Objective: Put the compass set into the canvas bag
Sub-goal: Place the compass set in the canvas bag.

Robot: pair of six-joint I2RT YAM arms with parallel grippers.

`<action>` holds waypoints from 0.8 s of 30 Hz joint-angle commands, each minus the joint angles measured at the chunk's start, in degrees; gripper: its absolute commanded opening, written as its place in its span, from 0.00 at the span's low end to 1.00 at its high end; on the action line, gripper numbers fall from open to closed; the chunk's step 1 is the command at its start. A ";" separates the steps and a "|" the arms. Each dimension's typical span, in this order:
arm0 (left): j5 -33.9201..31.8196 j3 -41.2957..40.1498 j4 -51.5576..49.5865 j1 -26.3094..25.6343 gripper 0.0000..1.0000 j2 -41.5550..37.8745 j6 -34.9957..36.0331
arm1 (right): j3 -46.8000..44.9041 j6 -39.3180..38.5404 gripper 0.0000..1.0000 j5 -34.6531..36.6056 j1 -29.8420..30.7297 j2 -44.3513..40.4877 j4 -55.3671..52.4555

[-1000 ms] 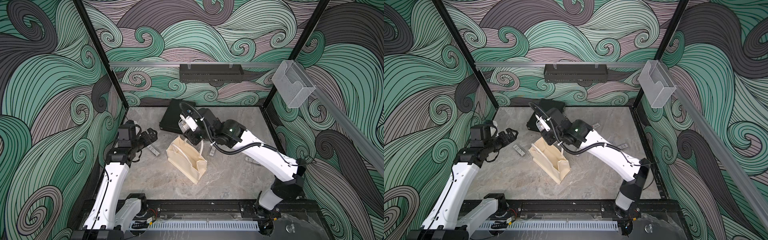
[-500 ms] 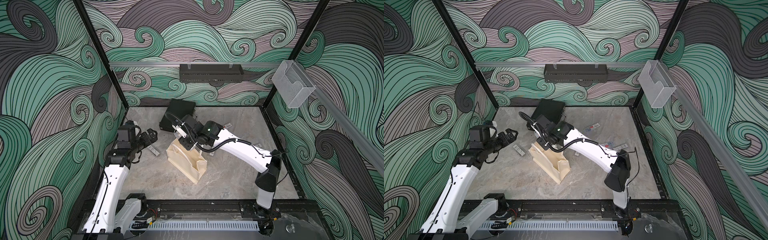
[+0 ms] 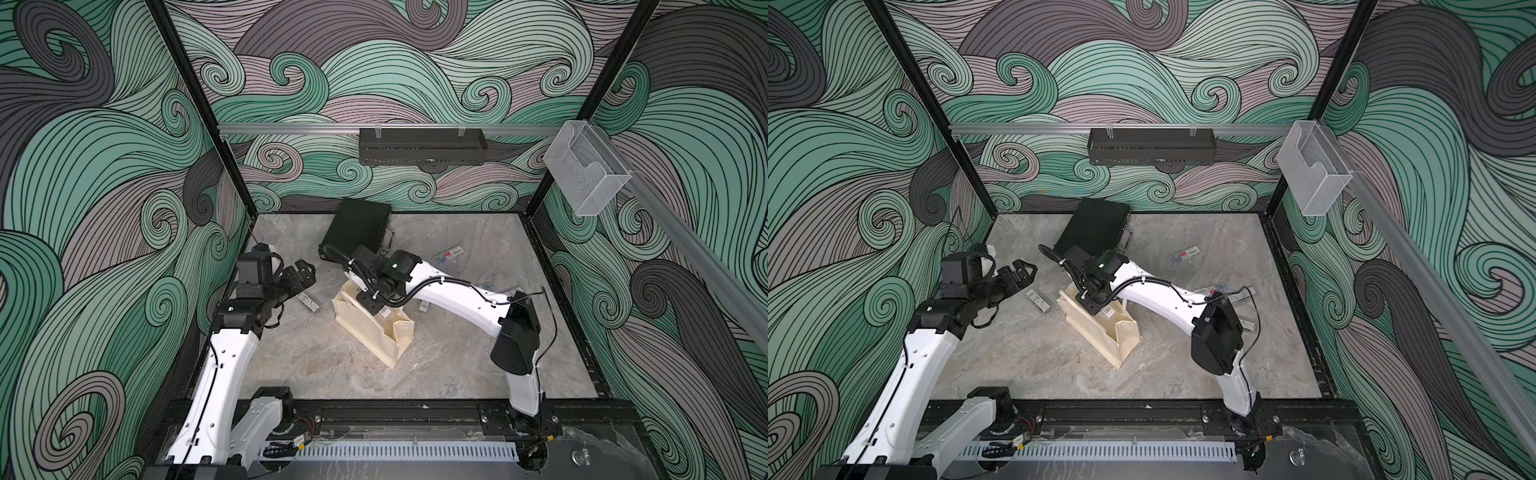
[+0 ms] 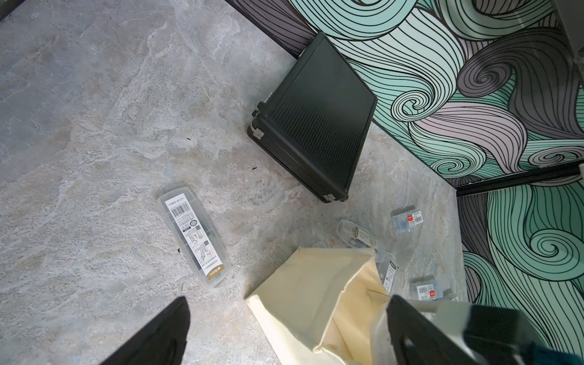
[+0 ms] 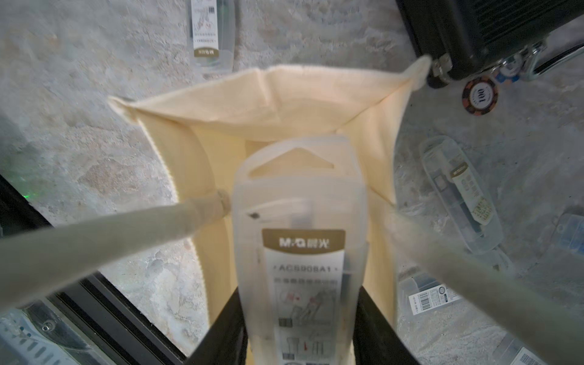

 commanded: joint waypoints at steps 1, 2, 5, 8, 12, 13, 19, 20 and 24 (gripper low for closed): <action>-0.32 -0.28 -0.83 -0.34 0.98 -0.72 1.16 | 2.09 1.97 0.43 -1.30 -1.12 0.97 -3.88; -0.41 -0.30 -0.95 -0.36 0.98 -0.70 1.14 | 1.98 2.12 0.43 -1.54 -1.18 1.14 -3.98; -0.50 -0.39 -1.06 -0.36 0.98 -0.79 1.23 | 1.63 2.27 0.44 -2.64 -1.53 2.21 -4.24; -0.50 -0.47 -1.21 -0.36 0.98 -0.93 1.25 | 1.06 2.48 0.45 -2.88 -1.90 3.53 -4.33; -0.70 -0.77 -1.43 -0.37 0.97 -1.15 1.42 | 1.18 3.09 0.44 -3.30 -2.47 5.46 -4.27; -0.76 -0.82 -1.52 -0.37 0.98 -1.18 1.47 | 1.26 3.18 0.45 -3.38 -2.50 5.91 -4.28; -1.03 -1.25 -2.02 -0.36 0.98 -1.04 1.18 | 2.56 4.00 0.51 -4.04 -2.67 6.82 -4.27; -1.03 -1.47 -1.98 -0.36 0.98 -1.16 1.12 | 3.04 4.23 0.54 -4.20 -2.67 6.59 -4.38; -1.03 -1.53 -2.09 -0.36 0.98 -1.03 0.94 | 5.43 4.32 0.70 -2.06 -2.35 4.32 -5.83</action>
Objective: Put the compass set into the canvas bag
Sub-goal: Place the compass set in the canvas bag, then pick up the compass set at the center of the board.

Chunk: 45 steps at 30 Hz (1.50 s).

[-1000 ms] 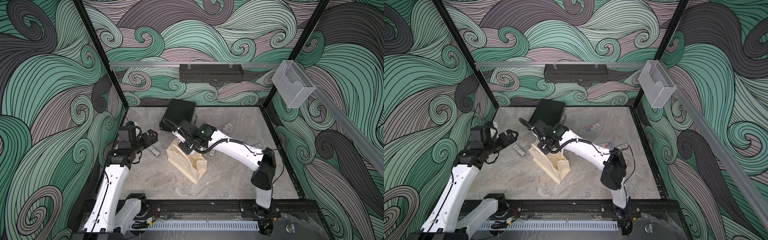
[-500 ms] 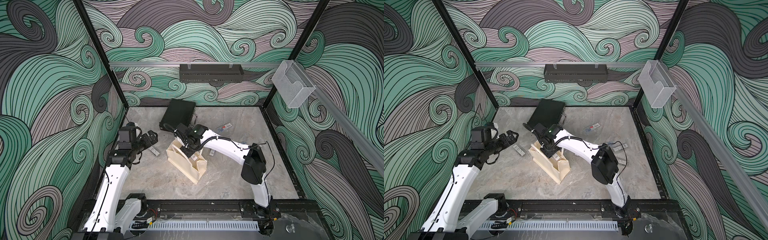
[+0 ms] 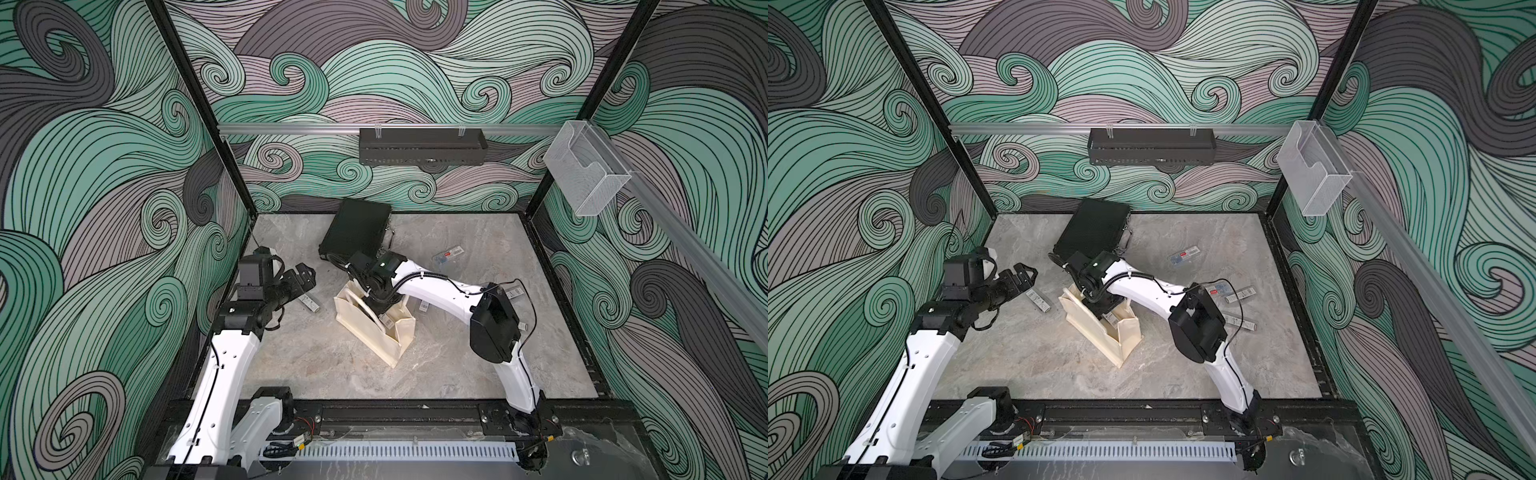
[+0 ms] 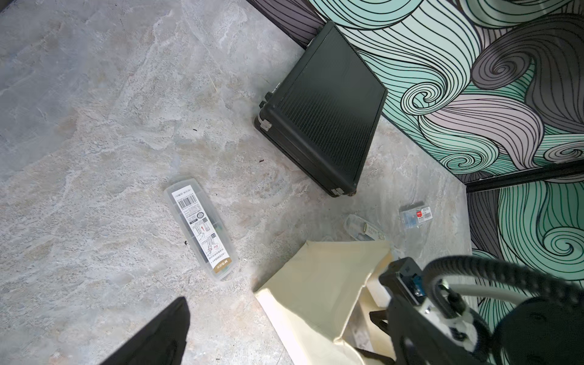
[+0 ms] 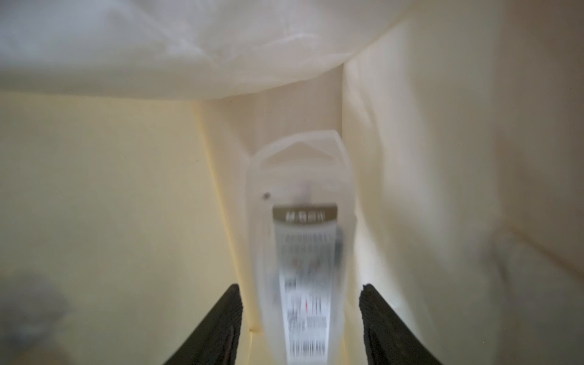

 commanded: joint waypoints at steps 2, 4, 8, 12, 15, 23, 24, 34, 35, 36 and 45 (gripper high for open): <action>-0.42 0.07 -1.55 -0.38 0.98 -0.50 0.44 | 3.16 0.05 0.74 3.97 0.21 -5.16 -2.16; -0.05 0.06 -1.36 -0.37 0.98 -0.33 0.36 | 3.35 0.13 0.76 5.81 0.22 -7.32 -2.02; 0.62 0.53 -1.38 -0.37 0.97 0.31 0.32 | 3.44 0.38 0.78 9.27 0.13 -11.38 -2.21; 0.83 1.18 -1.47 -0.39 0.97 0.68 0.16 | 4.91 0.27 0.78 11.37 -0.01 -14.94 -2.19; 1.01 1.45 -1.55 -0.40 0.98 0.99 -0.15 | 7.31 -0.96 0.77 12.49 -0.05 -16.86 -2.15; 0.75 1.76 -2.14 -0.45 0.98 0.92 -0.79 | 7.93 1.25 0.78 15.31 -5.57 -23.52 -2.19; 0.67 1.73 -2.21 -0.45 0.98 0.92 -0.79 | 6.48 2.32 0.78 15.83 -7.12 -24.86 -2.08; 0.64 0.68 -1.63 -0.57 0.98 1.24 -1.19 | -23.22 13.84 0.84 15.42 -29.36 -42.07 1.44; 0.58 0.51 -1.55 -0.56 0.98 1.26 -1.19 | -26.67 14.96 0.84 14.38 -32.19 -43.36 2.11; 0.57 0.37 -1.39 -0.54 0.98 1.34 -1.14 | -30.29 16.57 0.85 12.05 -35.43 -44.96 2.99; 0.54 -1.09 -0.87 -0.54 0.98 1.75 -1.10 | -59.88 32.40 0.85 -4.62 -60.04 -54.64 18.21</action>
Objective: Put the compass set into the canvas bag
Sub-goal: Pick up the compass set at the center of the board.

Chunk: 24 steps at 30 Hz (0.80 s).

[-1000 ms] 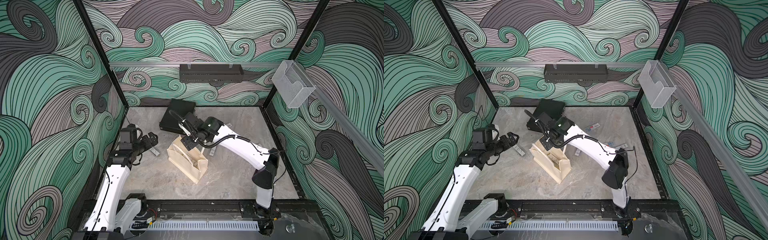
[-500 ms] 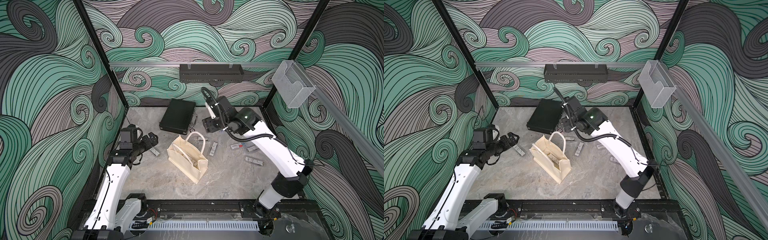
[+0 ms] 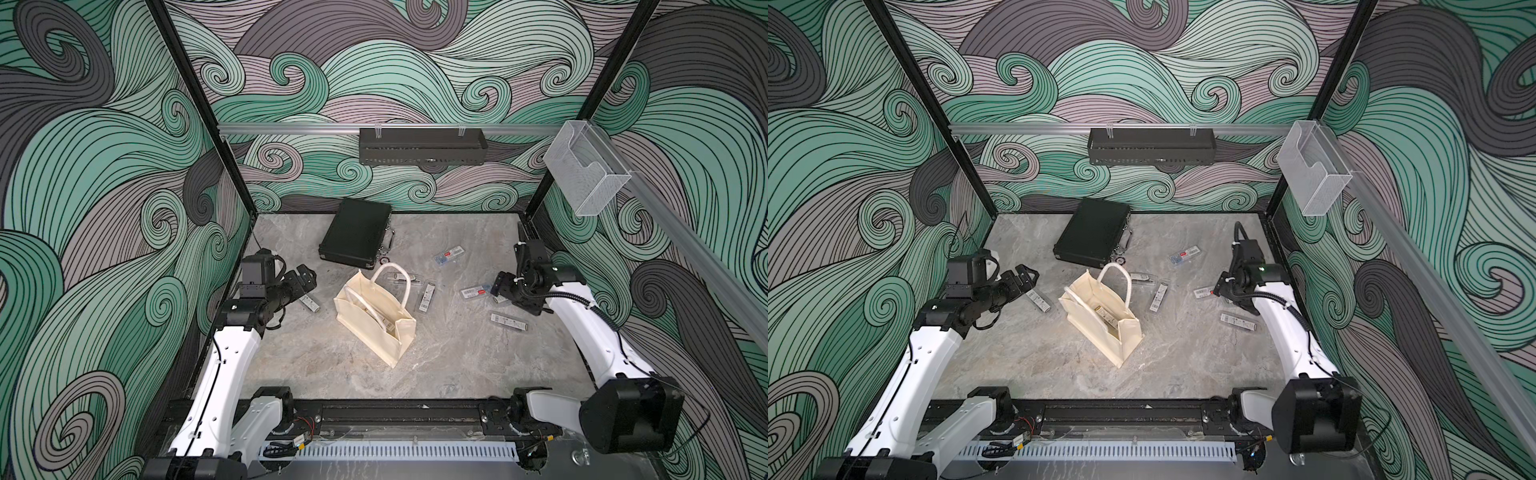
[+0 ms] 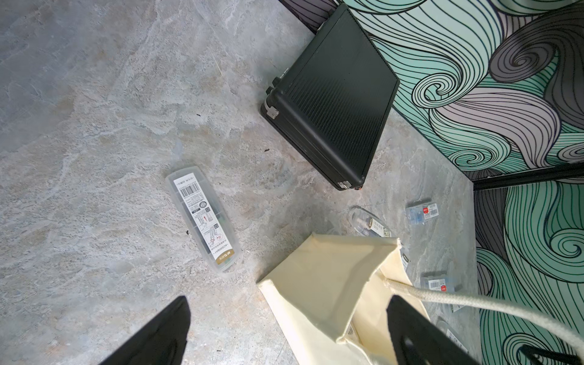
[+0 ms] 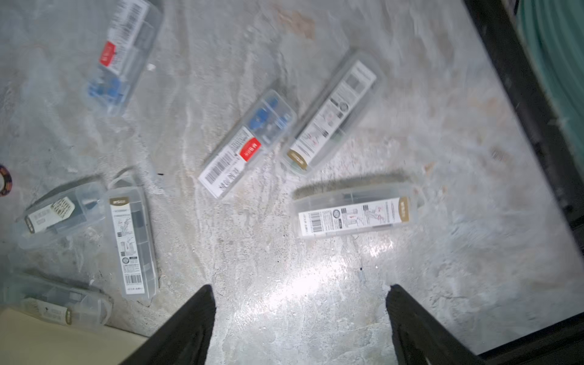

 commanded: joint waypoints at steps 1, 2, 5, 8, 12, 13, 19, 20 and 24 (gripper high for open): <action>0.14 -0.38 -0.31 -0.52 0.98 0.47 0.00 | -5.55 10.14 0.85 -7.11 -5.88 -1.46 6.95; 0.05 -0.43 -0.40 -0.54 0.98 0.49 0.08 | -6.46 12.26 0.85 -7.28 -7.29 -1.08 7.21; -0.30 -0.89 -0.24 -0.52 0.98 0.56 0.13 | -7.89 16.79 0.85 -8.80 -11.06 1.51 7.50; -0.46 -1.33 0.04 -0.53 0.98 0.88 -0.01 | -7.93 21.53 0.86 -8.83 -12.62 4.51 7.54; -0.73 -1.85 0.12 -0.56 0.98 1.32 -0.07 | -8.18 27.08 0.87 -9.19 -13.37 7.68 8.36; -0.90 -1.92 0.21 -0.58 0.98 1.41 -0.05 | -8.23 28.44 0.87 -8.62 -13.46 8.19 8.55; -1.45 -2.22 0.39 -0.52 0.98 2.42 0.37 | -9.49 33.57 0.86 -7.84 -14.37 10.90 12.25; -1.50 -2.22 0.40 -0.56 0.98 2.67 0.47 | -9.19 33.84 0.86 -7.37 -14.43 11.69 12.31; -1.53 -2.22 0.40 -0.55 0.98 3.53 0.87 | -8.72 34.47 0.86 -8.25 -14.43 15.21 14.18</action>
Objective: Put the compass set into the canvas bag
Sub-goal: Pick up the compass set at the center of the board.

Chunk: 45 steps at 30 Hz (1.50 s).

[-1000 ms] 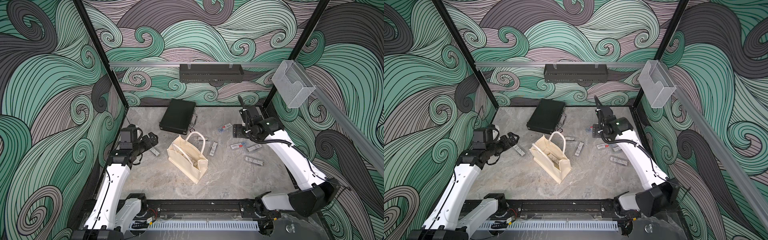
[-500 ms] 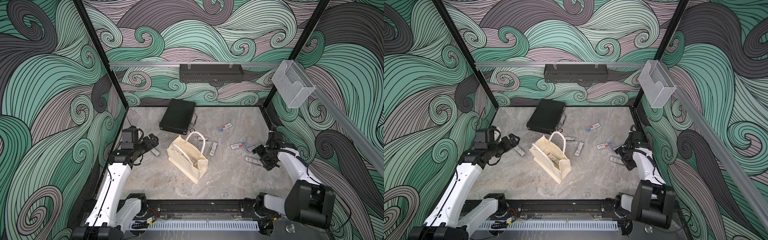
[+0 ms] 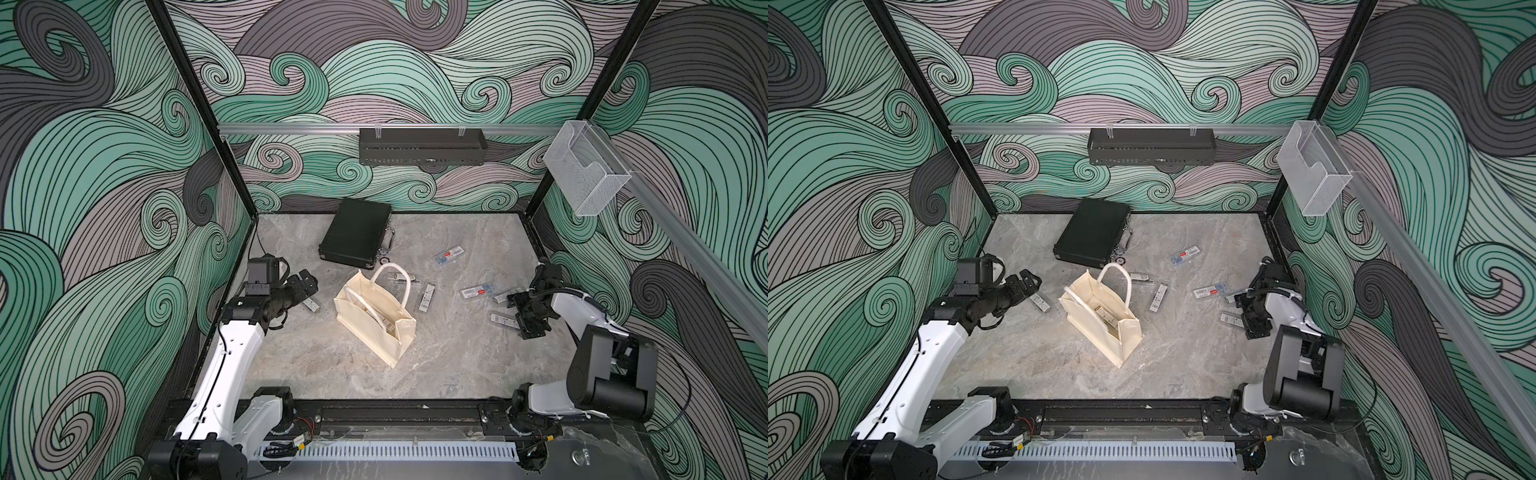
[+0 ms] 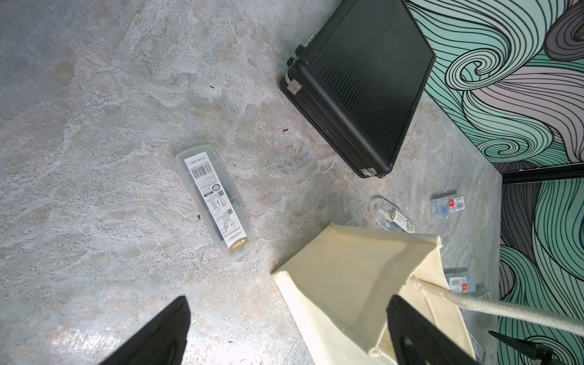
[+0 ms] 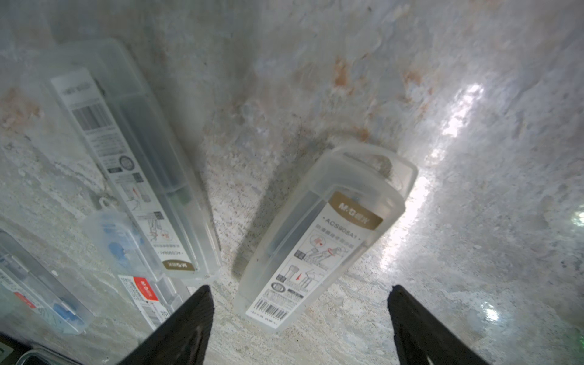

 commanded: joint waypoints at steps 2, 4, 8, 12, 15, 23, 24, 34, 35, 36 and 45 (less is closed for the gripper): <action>-0.94 -0.15 0.40 -0.52 0.98 0.65 1.01 | 0.06 3.47 0.86 -0.65 -0.22 3.69 3.49; -1.16 -0.21 0.40 -0.53 0.98 0.73 1.03 | 0.37 3.24 0.85 -0.84 -0.23 5.58 3.82; -1.38 -0.23 0.32 -0.52 0.98 0.83 1.10 | 0.90 2.10 0.82 -1.11 -0.22 7.98 3.97; -1.52 -0.13 0.40 -0.52 0.98 0.82 1.19 | 0.88 0.67 0.78 -1.07 -0.23 8.59 3.67; -1.52 -0.22 0.36 -0.52 0.98 0.88 0.98 | -0.03 -0.49 0.74 -1.49 -0.18 8.18 4.05; -1.47 -0.23 0.23 -0.53 0.98 -0.19 1.07 | -1.08 -5.75 0.62 -3.20 0.73 8.07 3.68; -1.43 -0.23 0.24 -0.52 0.98 -0.35 1.09 | -1.16 -6.46 0.61 -3.27 0.91 8.15 3.32; -1.34 -0.52 0.06 -0.52 0.98 -2.24 0.94 | -4.17 -9.03 0.52 -5.23 5.40 6.22 3.33; -1.34 -0.58 0.06 -0.52 0.98 -2.34 0.99 | -4.45 -9.25 0.51 -4.85 5.81 5.75 3.36; -1.34 -0.56 0.14 -0.52 0.98 -2.39 1.03 | -4.74 -9.41 0.51 -4.15 6.12 5.24 3.28; -0.90 -0.28 0.05 -0.52 0.98 -2.71 1.20 | -4.58 -12.10 0.57 -0.63 6.32 6.27 2.94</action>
